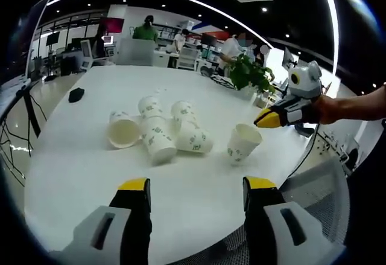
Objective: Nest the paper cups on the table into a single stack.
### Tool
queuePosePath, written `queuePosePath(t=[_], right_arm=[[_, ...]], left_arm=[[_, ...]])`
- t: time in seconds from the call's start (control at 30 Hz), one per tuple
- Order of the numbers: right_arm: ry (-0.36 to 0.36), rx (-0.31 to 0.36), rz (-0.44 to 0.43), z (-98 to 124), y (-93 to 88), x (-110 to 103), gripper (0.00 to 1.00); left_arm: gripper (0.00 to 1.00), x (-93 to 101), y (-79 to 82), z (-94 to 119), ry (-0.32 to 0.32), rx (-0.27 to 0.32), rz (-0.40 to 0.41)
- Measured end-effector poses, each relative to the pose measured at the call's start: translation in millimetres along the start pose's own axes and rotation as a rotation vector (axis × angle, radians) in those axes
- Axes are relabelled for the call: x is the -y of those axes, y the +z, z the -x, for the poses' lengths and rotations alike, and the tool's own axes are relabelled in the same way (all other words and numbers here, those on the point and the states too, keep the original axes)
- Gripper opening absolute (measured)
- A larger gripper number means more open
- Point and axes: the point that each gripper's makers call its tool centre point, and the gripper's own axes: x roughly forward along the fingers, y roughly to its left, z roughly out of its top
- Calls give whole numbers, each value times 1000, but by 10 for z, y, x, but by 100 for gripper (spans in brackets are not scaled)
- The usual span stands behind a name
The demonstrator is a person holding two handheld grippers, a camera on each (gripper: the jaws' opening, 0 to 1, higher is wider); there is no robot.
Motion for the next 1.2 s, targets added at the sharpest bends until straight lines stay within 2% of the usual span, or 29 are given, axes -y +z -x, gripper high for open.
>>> queuePosePath(t=[0.23, 0.43, 0.6, 0.9, 1.03, 1.2], right_arm=[[-49, 71, -93, 136, 30, -6, 15], [-107, 106, -157, 267, -78, -63, 27], [-138, 101, -190, 345, -222, -123, 41], [-191, 127, -257, 499, -380, -162, 49], [-217, 150, -289, 549, -411, -165, 53], [-235, 169, -330, 584, -516, -244, 54]], left_arm=[[61, 76, -6, -39, -41, -22, 6], [59, 73, -1, -162, -70, -49, -6], [59, 73, 84, -287, -100, -58, -17], [58, 2, 259, -581, -135, -68, -37], [56, 38, 319, -707, -152, -74, -48], [55, 30, 378, -911, -177, -86, -53]])
